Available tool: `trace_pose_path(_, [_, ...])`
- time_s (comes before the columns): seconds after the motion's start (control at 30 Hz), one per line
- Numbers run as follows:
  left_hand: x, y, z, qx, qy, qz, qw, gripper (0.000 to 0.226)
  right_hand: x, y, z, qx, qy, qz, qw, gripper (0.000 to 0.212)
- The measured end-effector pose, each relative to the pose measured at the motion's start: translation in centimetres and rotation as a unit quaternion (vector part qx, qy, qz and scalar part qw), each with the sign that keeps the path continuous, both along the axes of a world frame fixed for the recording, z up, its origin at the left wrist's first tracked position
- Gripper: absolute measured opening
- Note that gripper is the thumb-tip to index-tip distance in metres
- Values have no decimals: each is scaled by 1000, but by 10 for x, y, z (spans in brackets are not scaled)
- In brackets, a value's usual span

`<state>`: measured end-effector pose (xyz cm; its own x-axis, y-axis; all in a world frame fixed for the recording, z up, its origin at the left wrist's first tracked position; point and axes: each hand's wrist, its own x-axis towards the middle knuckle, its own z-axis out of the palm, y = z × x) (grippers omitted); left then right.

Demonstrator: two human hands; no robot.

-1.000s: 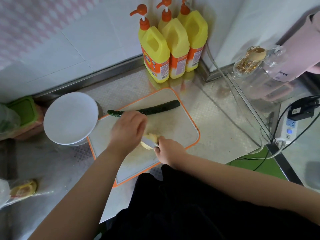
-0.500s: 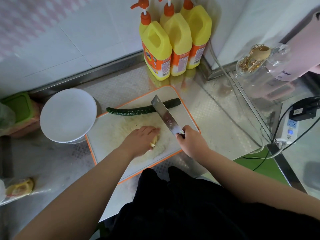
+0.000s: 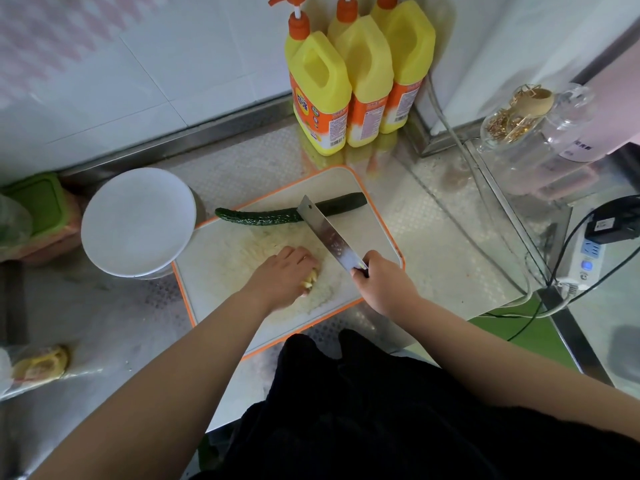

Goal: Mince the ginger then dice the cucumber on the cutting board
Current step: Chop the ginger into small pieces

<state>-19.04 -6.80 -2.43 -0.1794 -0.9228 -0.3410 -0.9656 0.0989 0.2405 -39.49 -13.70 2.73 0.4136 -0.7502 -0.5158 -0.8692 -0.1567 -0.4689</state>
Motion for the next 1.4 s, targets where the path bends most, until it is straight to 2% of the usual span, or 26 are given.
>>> trace_pose_path(0.07, [0,2,3,8,6,6,1000,59,0,0,-2,2,9,21,1000,20])
trace_pose_path(0.13, [2,10,6,-26,38,35,998,64,0,-2,-3,2,18,37,999,19])
trace_pose_path(0.17, [2,18,6,-74,56,59,994,60,1,-4,-3,-1,25,48,999,18])
trace_pose_path(0.23, [-3,38,-1,-212,60,120,968,36,3,-8,-3,-18,43,80,996,17])
trace_pose_path(0.3, [-14,57,-10,-284,51,167,943,24,7,-11,-3,-40,63,118,990,17])
trace_pose_path(0.53, [-36,64,-29,-296,34,221,929,20,13,-6,-2,-42,86,193,977,17])
trace_pose_path(0.7, [-33,50,-30,-314,80,206,923,14,15,1,-3,-24,96,166,981,18])
trace_pose_path(0.9, [-30,38,-28,-313,115,208,919,10,15,3,-2,-46,97,160,981,17])
trace_pose_path(1.13, [-30,34,-27,-305,119,210,921,15,16,4,-3,-42,99,167,980,16])
trace_pose_path(1.3, [-33,32,-28,-284,126,223,924,19,16,2,-3,-33,74,129,988,15])
trace_pose_path(1.4, [-35,32,-26,-260,124,240,927,5,20,2,-2,-50,73,147,985,20])
